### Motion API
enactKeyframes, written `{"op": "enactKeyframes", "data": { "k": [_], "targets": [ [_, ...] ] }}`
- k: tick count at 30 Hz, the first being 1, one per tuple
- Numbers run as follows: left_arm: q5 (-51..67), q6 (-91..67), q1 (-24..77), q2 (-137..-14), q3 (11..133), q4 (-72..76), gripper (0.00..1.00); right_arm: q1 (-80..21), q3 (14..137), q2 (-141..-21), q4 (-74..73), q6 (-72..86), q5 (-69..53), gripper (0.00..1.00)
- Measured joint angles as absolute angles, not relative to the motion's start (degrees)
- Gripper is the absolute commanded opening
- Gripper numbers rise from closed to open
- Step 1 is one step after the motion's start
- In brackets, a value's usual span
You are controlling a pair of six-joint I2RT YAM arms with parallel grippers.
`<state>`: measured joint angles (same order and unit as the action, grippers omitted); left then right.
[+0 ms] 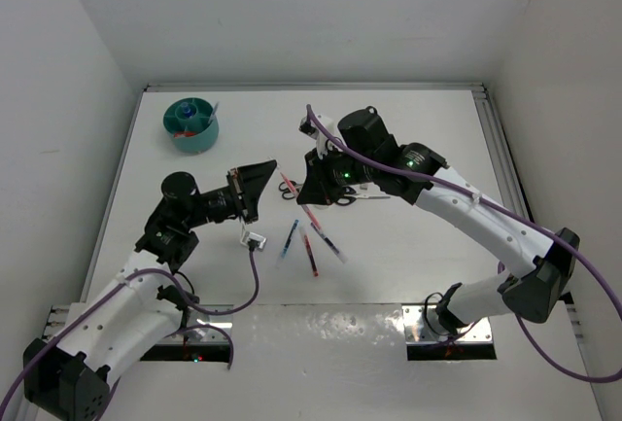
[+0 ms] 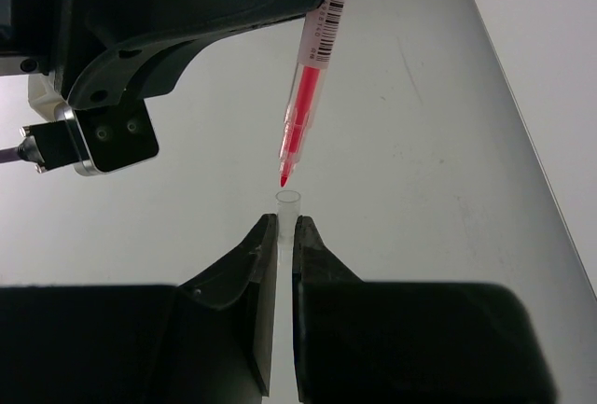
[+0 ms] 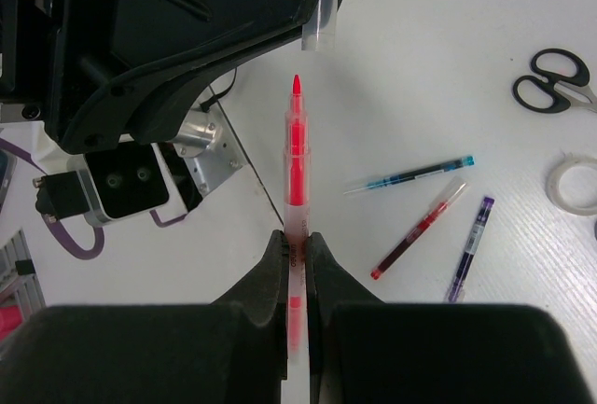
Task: Sort the stationery into containers
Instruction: Close the pen cap on the pen.
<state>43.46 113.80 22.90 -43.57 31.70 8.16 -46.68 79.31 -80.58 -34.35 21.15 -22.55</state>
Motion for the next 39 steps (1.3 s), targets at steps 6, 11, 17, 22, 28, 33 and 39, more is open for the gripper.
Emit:
{"op": "enactKeyframes", "data": {
  "k": [6, 11, 17, 22, 28, 33, 39],
  "targets": [
    [44.01, 113.80, 22.90, -42.70, 31.70, 6.98, 0.00, -46.68, 79.31, -80.58, -34.35, 21.15, -22.52, 0.00],
    [44.21, 113.80, 22.90, -42.50, 31.70, 6.61, 0.00, -46.68, 79.31, -80.58, -34.35, 21.15, -22.50, 0.00],
    [45.04, 113.80, 23.05, -41.89, 31.70, 6.42, 0.00, -46.68, 79.00, -80.58, -33.95, 21.19, -22.50, 0.00],
    [45.60, 113.80, 23.22, -41.58, 31.70, 6.07, 0.00, -46.68, 78.35, -80.58, -33.34, 21.23, -22.48, 0.00],
    [46.26, 113.80, 23.33, -41.23, 31.70, 5.04, 0.00, -46.68, 78.32, -80.58, -33.01, 21.23, -22.48, 0.00],
    [45.91, 113.80, 23.53, -41.30, 31.70, 4.75, 0.00, -46.68, 78.02, -80.55, -33.04, 21.21, -22.44, 0.00],
    [44.29, 113.80, 23.53, -42.65, 31.70, 5.80, 0.00, -46.68, 76.93, -80.53, -33.15, 21.21, -22.02, 0.00]
  ]
}}
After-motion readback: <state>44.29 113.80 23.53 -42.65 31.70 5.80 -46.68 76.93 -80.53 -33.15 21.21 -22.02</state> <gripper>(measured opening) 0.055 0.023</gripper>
